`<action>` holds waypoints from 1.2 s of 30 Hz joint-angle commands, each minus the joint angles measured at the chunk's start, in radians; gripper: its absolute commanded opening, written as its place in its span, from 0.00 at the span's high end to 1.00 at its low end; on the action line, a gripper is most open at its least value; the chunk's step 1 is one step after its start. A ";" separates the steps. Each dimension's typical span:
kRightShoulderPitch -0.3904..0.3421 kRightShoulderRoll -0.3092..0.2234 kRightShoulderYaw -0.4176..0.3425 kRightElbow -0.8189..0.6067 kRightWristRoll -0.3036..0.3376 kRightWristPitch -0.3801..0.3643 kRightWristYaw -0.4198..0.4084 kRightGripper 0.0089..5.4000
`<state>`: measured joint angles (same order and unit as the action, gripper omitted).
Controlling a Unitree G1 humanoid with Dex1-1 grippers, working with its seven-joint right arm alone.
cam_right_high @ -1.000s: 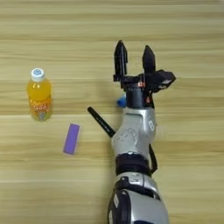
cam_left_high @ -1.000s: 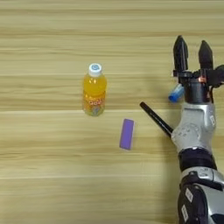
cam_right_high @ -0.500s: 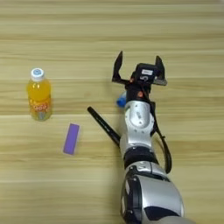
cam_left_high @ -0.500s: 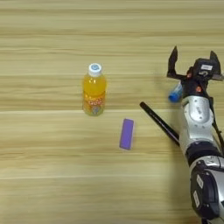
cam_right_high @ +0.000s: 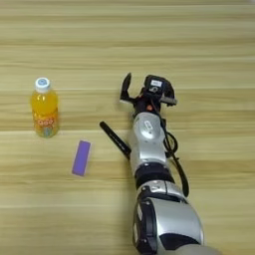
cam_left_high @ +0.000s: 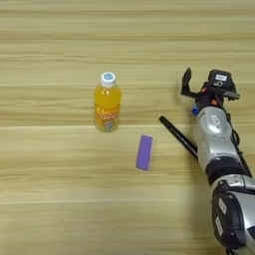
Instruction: Move the objects on the table
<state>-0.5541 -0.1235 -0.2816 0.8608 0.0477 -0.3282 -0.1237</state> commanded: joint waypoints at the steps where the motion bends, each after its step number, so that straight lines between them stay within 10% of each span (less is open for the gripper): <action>1: -0.080 -0.025 0.016 -0.087 0.023 0.098 0.020 0.00; 19: -0.075 -0.022 0.003 -0.131 0.015 0.211 -0.158 0.00; 36: -0.106 -0.017 0.016 -0.051 0.034 0.320 -0.142 0.00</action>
<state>-0.5633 -0.1185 -0.2707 0.8349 0.0791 -0.0085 -0.2709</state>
